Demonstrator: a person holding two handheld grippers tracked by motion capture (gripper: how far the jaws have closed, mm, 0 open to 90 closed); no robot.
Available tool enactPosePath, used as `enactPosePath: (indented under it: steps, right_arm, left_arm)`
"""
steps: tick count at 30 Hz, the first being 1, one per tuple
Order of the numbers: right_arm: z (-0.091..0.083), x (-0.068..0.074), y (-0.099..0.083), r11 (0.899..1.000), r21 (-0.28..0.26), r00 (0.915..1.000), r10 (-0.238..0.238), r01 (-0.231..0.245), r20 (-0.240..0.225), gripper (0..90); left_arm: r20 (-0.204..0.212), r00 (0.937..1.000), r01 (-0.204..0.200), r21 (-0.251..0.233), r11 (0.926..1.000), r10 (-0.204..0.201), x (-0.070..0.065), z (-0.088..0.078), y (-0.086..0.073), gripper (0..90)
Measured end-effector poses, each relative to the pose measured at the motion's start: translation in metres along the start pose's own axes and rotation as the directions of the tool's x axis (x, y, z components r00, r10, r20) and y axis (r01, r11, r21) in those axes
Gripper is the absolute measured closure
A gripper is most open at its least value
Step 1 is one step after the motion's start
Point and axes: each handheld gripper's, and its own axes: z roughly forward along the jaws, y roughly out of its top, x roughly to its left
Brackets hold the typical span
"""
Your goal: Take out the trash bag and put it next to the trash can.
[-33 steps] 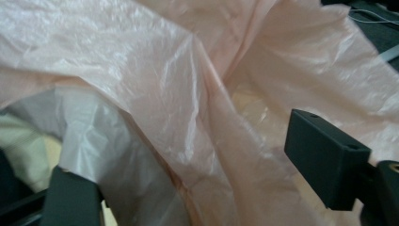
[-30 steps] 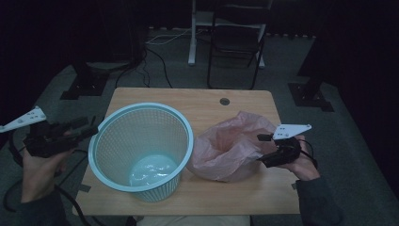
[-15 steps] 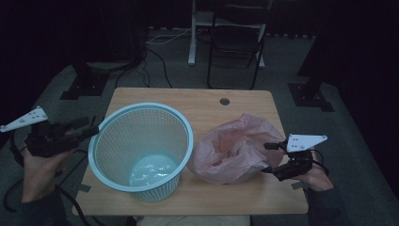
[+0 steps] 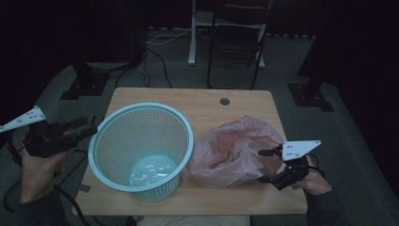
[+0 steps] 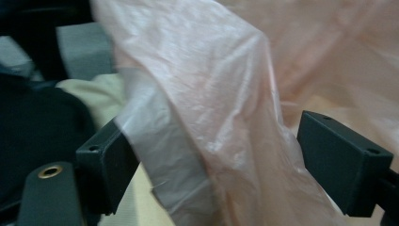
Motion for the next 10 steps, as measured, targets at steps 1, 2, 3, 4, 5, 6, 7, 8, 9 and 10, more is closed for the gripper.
enactPosePath:
  steps: [1, 2, 3, 4, 5, 6, 7, 8, 9, 10]
  right_arm:
    - [-0.0002, 0.0016, 0.0002, 1.000, -0.002, 0.9999, -0.007, 0.007, -0.013, 15.6]
    - [0.0001, 0.0030, 0.0004, 1.000, -0.003, 0.9995, -0.012, 0.012, -0.029, 15.6]
    - [0.0004, 0.0043, 0.0006, 1.000, -0.004, 0.9989, -0.021, 0.021, -0.043, 15.6]
    - [0.0005, 0.0056, 0.0010, 1.000, -0.010, 0.9982, -0.026, 0.025, -0.054, 15.6]
    - [0.0005, 0.0066, 0.0014, 0.999, -0.020, 0.9974, -0.034, 0.033, -0.064, 15.6]
    - [0.0002, 0.0073, 0.0019, 0.999, -0.028, 0.9970, -0.037, 0.035, -0.068, 15.5]
    - [0.0000, 0.0079, 0.0024, 0.999, -0.037, 0.9968, -0.039, 0.036, -0.070, 15.2]
    - [0.0000, 0.0079, 0.0029, 0.998, -0.043, 0.9974, -0.039, 0.036, -0.061, 15.2]
    - [0.0003, 0.0077, 0.0033, 0.998, -0.044, 0.9978, -0.037, 0.034, -0.056, 15.2]
    - [0.0011, 0.0073, 0.0037, 0.999, -0.043, 0.9983, -0.033, 0.031, -0.049, 15.2]
  left_arm:
    - [0.002, 1.0000, 0.000, -0.001, 1.0000, 0.000, -0.0002, 0.0001, 0.0002, 38.6]
    - [0.003, 1.0000, 0.000, -0.001, 1.0000, 0.000, -0.0006, 0.0003, 0.0003, 38.6]
    - [0.003, 1.0000, -0.003, 0.002, 1.0000, 0.003, -0.0010, 0.0004, 0.0007, 38.6]
    - [0.005, 1.0000, -0.003, 0.001, 1.0000, 0.003, -0.0016, 0.0007, 0.0011, 38.6]
    - [0.007, 1.0000, -0.005, 0.001, 1.0000, 0.005, -0.0022, 0.0010, 0.0015, 38.6]
    - [0.008, 0.9999, -0.008, 0.002, 1.0000, 0.007, -0.0030, 0.0014, 0.0020, 38.6]
    - [0.009, 0.9999, -0.009, 0.002, 1.0000, 0.009, -0.0039, 0.0019, 0.0026, 38.6]
    - [0.008, 0.9999, -0.012, 0.005, 0.9999, 0.012, -0.0050, 0.0024, 0.0036, 38.6]
    - [0.010, 0.9998, -0.018, 0.009, 0.9998, 0.018, -0.0060, 0.0032, 0.0047, 38.6]
    - [0.011, 0.9997, -0.021, 0.013, 0.9997, 0.021, -0.0076, 0.0043, 0.0060, 38.6]
